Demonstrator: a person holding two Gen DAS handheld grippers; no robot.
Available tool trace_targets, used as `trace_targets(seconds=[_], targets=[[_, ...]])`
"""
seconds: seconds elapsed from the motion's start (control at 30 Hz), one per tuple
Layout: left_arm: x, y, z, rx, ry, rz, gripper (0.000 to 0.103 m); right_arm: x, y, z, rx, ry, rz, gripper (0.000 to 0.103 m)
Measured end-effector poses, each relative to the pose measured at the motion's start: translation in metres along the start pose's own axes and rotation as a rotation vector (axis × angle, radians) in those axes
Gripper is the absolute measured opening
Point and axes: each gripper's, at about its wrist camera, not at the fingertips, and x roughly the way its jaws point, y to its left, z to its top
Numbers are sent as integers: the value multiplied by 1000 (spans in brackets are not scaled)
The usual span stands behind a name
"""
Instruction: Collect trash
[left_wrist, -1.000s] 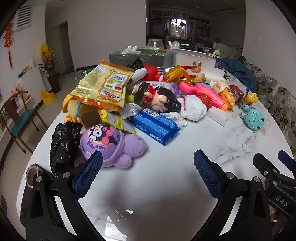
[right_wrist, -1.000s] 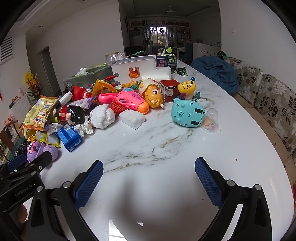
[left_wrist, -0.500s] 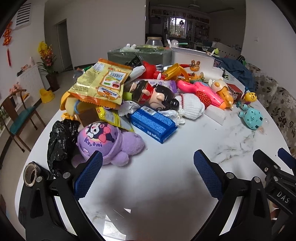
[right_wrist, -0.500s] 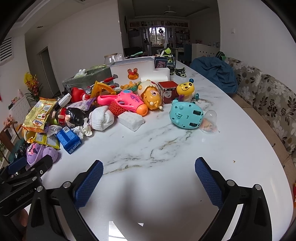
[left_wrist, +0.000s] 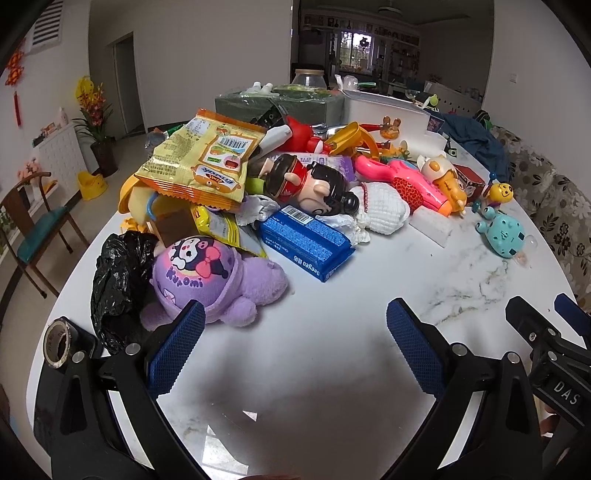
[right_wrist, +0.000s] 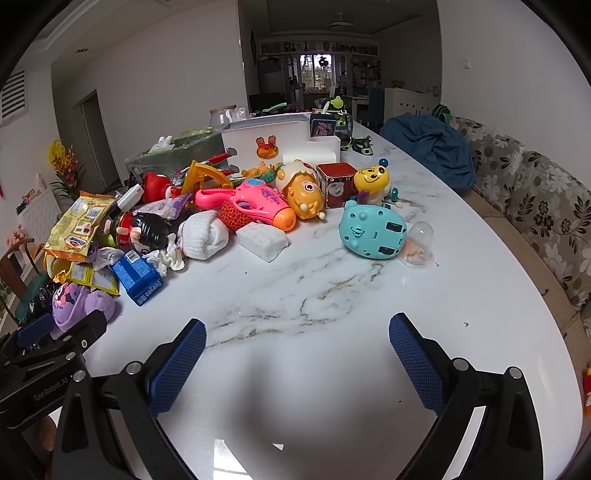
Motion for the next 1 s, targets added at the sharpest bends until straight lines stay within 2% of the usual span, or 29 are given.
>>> trace_targets(seconds=[1.0], targets=[[-2, -2, -1, 10, 0, 3, 96, 0, 1, 0, -3, 6, -4, 98]])
